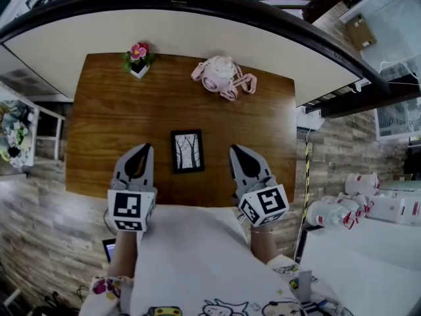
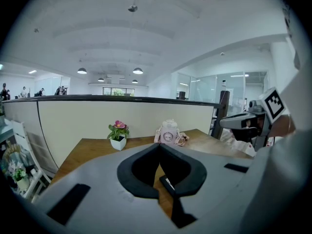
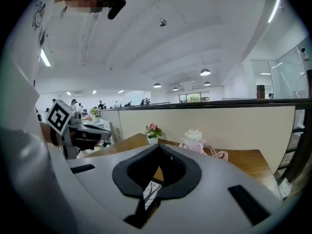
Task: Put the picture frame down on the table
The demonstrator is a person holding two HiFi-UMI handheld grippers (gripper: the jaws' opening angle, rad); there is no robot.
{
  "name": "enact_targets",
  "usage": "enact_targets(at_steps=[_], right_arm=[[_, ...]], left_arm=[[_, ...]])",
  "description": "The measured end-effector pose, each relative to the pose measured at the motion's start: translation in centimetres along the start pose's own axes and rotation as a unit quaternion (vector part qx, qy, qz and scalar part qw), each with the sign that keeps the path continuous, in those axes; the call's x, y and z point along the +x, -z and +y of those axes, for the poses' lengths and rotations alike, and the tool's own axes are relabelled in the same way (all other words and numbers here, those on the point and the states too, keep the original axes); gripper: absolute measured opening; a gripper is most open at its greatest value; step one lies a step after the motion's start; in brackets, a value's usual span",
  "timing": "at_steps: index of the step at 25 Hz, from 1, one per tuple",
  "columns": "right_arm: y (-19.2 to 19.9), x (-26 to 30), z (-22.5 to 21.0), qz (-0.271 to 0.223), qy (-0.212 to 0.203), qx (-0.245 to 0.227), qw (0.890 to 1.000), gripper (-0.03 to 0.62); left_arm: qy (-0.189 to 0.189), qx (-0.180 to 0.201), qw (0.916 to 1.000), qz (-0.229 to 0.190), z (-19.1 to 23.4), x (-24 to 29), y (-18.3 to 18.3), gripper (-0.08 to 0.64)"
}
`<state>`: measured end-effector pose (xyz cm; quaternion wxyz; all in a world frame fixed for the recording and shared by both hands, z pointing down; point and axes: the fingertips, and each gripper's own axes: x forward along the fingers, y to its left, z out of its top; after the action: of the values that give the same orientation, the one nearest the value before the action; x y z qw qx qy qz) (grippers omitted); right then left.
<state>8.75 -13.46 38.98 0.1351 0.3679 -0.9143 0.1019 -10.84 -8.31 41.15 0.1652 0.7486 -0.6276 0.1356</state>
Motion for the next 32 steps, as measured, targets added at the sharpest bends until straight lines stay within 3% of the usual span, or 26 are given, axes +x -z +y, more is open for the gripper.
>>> enact_targets(at_steps=[18,25,32], right_arm=[[0.4,0.5,-0.4,0.004,0.002,0.009,1.0,0.0],[0.5,0.6,-0.6,0.009,0.004,0.008,1.0,0.0],[0.5,0.6,-0.6,0.012,0.006,0.009,1.0,0.0]], left_arm=[[-0.002,0.002,1.0,0.006,0.5,0.5,0.3,0.003],[-0.014,-0.014,0.9998,0.002,2.2,0.2,0.6,0.003],[0.005,-0.013,0.9999,-0.003,1.9,0.0,0.3,0.002]])
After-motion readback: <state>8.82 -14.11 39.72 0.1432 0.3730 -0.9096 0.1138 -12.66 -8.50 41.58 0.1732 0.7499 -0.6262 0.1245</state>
